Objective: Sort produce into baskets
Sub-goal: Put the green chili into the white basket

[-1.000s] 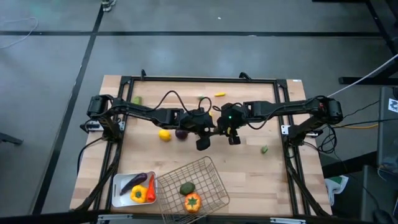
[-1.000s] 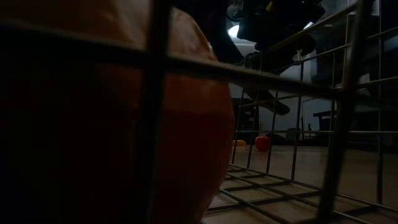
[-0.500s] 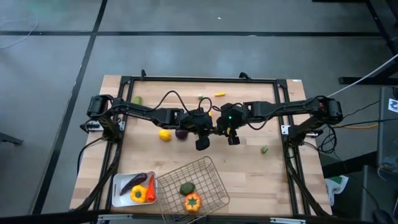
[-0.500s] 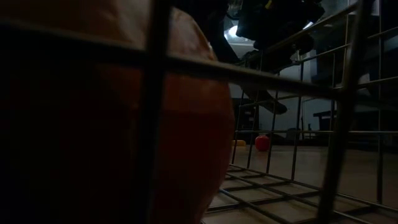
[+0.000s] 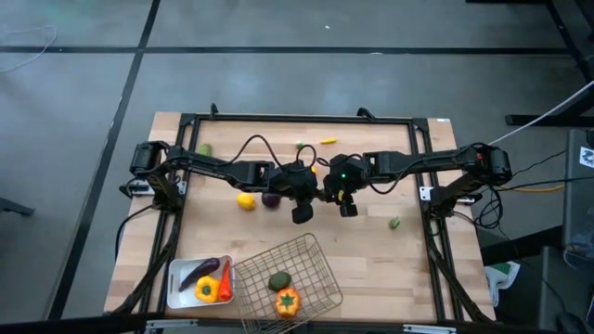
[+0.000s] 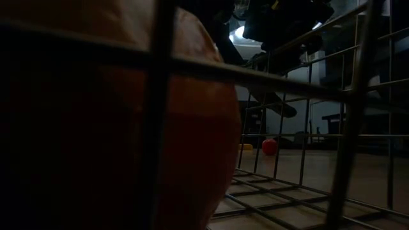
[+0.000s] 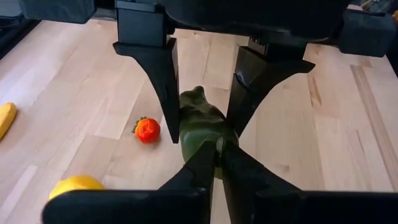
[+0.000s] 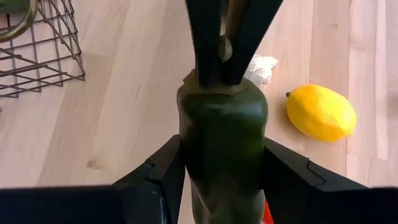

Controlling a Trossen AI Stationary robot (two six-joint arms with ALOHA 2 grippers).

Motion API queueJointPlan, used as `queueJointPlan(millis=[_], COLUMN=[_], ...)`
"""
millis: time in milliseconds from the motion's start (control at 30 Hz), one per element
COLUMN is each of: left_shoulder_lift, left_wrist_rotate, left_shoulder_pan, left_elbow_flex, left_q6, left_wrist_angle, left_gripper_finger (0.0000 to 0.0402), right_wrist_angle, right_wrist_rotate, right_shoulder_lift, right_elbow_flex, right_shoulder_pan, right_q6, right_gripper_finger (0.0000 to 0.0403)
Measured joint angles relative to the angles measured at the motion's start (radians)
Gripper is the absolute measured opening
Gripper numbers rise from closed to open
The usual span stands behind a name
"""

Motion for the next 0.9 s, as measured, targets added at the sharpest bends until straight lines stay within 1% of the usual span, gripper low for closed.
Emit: queueJointPlan(millis=[100,233,367,467,567,733,900], left_shoulder_lift=[0.0,0.0,0.0,0.0,0.0,0.0,-0.007], left_wrist_rotate=[0.0,0.001,0.001,0.001,0.002,0.002,0.002], left_shoulder_pan=[0.0,0.0,0.0,0.0,0.0,0.0,0.0], left_elbow_flex=[0.0,0.0,0.0,0.0,0.0,0.0,0.0], left_q6=[0.0,0.0,0.0,0.0,0.0,0.0,0.0], left_wrist_angle=[0.001,0.001,0.0,0.0,0.0,-0.002,-0.006], left_gripper_finger=[0.0015,0.0009,0.0014,0.0019,0.0017,0.0014,0.0019], right_wrist_angle=[0.0,0.001,0.001,0.0,-0.006,-0.018,-0.059], right_wrist_rotate=[0.0,0.001,0.002,0.002,0.002,0.002,0.072], right_shoulder_lift=[0.0,0.0,0.0,0.0,0.0,-0.013,-0.053], right_elbow_flex=[0.0,0.0,0.0,0.0,0.0,0.0,0.0], right_shoulder_pan=[0.0,-0.001,-0.001,-0.001,-0.001,-0.001,-0.001], right_q6=[0.0,0.0,0.0,0.0,0.0,0.0,-0.024], right_gripper_finger=[0.0192,0.0224,0.0256,0.0271,0.0279,0.0281,0.0282])
